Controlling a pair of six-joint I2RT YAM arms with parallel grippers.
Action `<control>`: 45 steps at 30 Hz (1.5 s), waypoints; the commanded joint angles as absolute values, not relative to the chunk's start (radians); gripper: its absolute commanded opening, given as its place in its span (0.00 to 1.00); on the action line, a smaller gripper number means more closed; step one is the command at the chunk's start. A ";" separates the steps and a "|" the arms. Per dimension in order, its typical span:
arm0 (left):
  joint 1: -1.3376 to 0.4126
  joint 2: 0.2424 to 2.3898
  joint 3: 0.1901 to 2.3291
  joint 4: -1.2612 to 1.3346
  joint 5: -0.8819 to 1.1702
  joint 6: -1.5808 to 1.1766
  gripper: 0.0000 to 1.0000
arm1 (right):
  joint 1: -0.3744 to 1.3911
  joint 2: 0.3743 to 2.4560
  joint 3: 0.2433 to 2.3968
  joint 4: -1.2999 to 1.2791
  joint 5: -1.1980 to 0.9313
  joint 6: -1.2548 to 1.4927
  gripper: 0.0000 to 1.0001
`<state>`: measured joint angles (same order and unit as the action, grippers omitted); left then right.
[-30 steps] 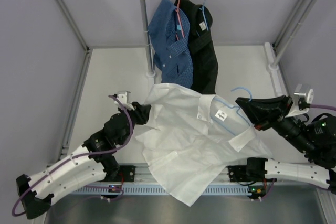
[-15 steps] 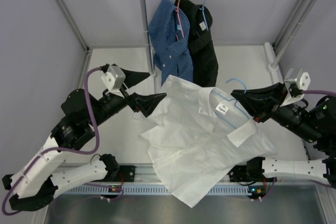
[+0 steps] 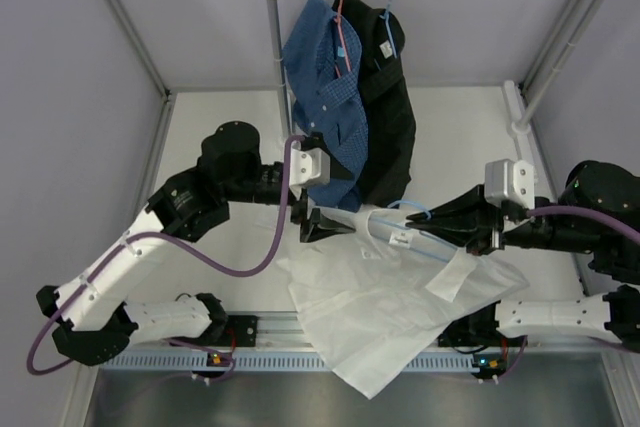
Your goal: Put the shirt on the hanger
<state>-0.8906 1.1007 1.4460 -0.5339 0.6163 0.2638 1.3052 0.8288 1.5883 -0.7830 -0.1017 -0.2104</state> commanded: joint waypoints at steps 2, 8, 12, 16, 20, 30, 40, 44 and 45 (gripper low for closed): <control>-0.888 1.132 1.499 -0.611 0.903 0.318 0.98 | 1.315 0.857 1.657 -0.792 -0.153 -0.265 0.00; -0.890 1.163 1.467 -0.612 0.942 0.322 0.62 | 1.315 0.844 1.629 -0.727 -0.207 -0.268 0.00; -0.888 1.175 1.457 -0.612 0.963 0.330 0.52 | 1.315 0.812 1.571 -0.646 -0.173 -0.264 0.00; -0.890 1.164 1.447 -0.614 0.916 0.342 0.00 | 1.316 0.769 1.490 -0.560 -0.106 -0.244 0.00; -0.888 1.131 1.436 -0.612 0.862 0.379 0.00 | 1.315 0.749 1.444 -0.558 -0.074 -0.193 0.17; -0.888 1.017 1.442 -0.712 0.856 0.466 0.00 | 1.316 0.677 1.552 -0.962 0.168 -0.110 0.80; -0.888 1.048 1.463 -0.732 0.956 0.472 0.00 | 1.315 0.707 1.511 -1.095 -0.151 -0.048 0.61; -0.888 1.049 1.468 -0.732 1.020 0.480 0.00 | 1.316 0.713 1.483 -1.055 -0.130 -0.049 0.55; -0.888 1.048 1.468 -0.730 1.035 0.482 0.00 | 1.315 0.715 1.482 -1.051 -0.155 -0.049 0.53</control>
